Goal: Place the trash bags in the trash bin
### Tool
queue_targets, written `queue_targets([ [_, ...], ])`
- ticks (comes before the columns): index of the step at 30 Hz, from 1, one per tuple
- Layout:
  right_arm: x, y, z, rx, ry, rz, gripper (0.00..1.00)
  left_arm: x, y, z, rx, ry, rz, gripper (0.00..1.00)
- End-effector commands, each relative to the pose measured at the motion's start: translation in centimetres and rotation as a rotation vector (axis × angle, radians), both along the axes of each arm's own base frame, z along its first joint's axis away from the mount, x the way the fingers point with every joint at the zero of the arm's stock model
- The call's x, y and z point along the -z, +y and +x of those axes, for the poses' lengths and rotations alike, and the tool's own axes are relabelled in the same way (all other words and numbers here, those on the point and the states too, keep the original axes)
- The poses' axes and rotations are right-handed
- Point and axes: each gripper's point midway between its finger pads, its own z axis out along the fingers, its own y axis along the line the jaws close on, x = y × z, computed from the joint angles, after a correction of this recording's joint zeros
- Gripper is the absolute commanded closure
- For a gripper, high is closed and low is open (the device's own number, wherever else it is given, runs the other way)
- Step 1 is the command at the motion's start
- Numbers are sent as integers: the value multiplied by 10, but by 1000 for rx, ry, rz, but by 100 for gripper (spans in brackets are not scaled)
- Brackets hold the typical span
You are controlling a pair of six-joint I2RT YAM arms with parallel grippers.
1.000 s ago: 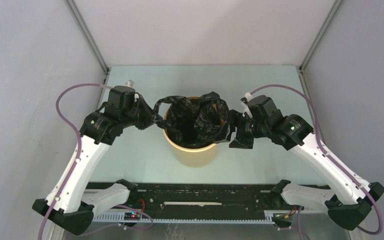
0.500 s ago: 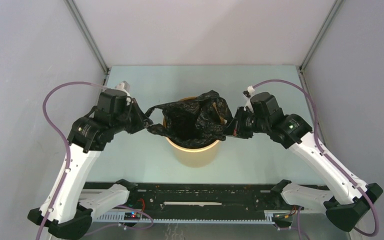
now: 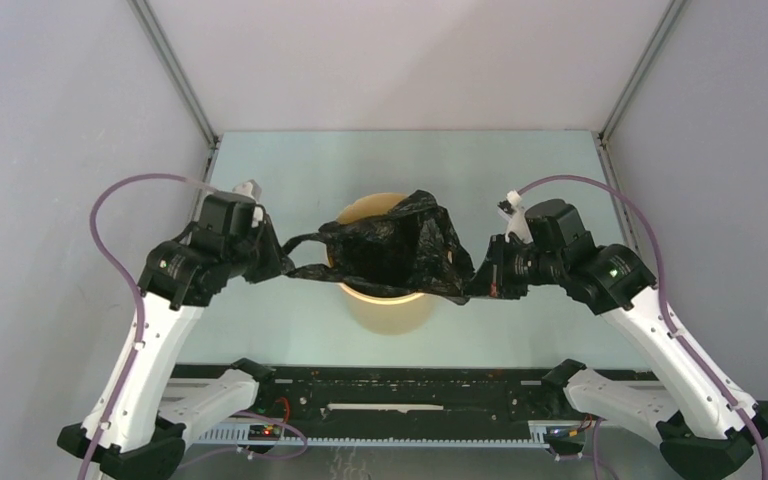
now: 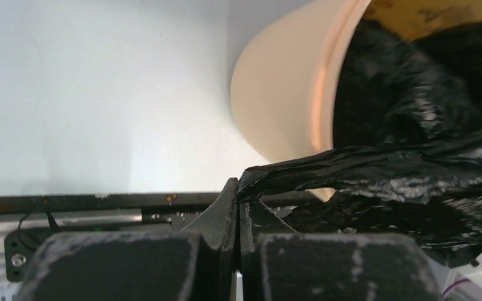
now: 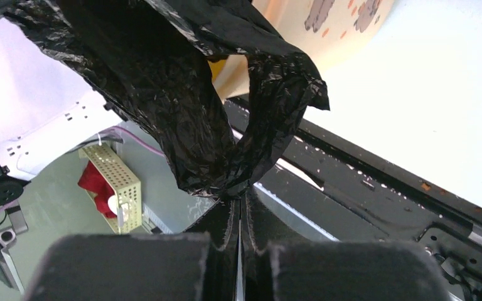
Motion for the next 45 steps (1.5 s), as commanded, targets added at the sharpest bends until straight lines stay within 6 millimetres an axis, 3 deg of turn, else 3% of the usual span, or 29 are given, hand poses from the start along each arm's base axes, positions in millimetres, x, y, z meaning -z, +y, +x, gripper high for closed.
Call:
queue_targets([
  [1,13,-5,-18,-57,50,-19,100,26,-11,-15,20,71,-70,100],
  [5,31,-3,-20,-51,80,-24,100,41,-1,-23,0,97,-31,100],
  [8,53,-6,-13,-31,64,-62,100,57,4,-17,-25,107,0,100],
  [12,85,-19,26,59,-14,-182,100,68,-20,5,-7,100,-106,100],
  [14,89,-17,43,68,-71,-192,100,80,-14,18,-51,82,-70,100],
  [16,81,-10,53,48,-129,-169,97,84,-7,29,-88,56,-51,100],
  [18,66,-7,54,12,-186,-141,84,77,-14,34,-53,27,-72,95],
  [22,38,-16,35,-55,-284,-133,54,59,-15,24,-7,-19,-90,75],
  [27,-5,-24,3,-132,-439,-72,34,35,-18,1,46,-88,-154,40],
  [30,-38,-25,-6,-188,-582,-29,27,19,-11,-16,59,-117,-154,28],
  [34,-62,-4,4,-376,-824,-3,25,-18,9,-29,32,-238,-114,17],
  [37,-61,13,25,-525,-961,-55,26,-49,9,-28,88,-343,-90,11],
  [40,-63,10,51,-540,-944,-72,28,-68,-18,-26,286,-431,-130,8],
  [42,-61,12,55,-574,-919,-23,30,-76,-41,-30,466,-485,-160,7],
  [45,-63,12,58,-587,-914,12,31,-84,-55,-31,633,-592,-139,6],
])
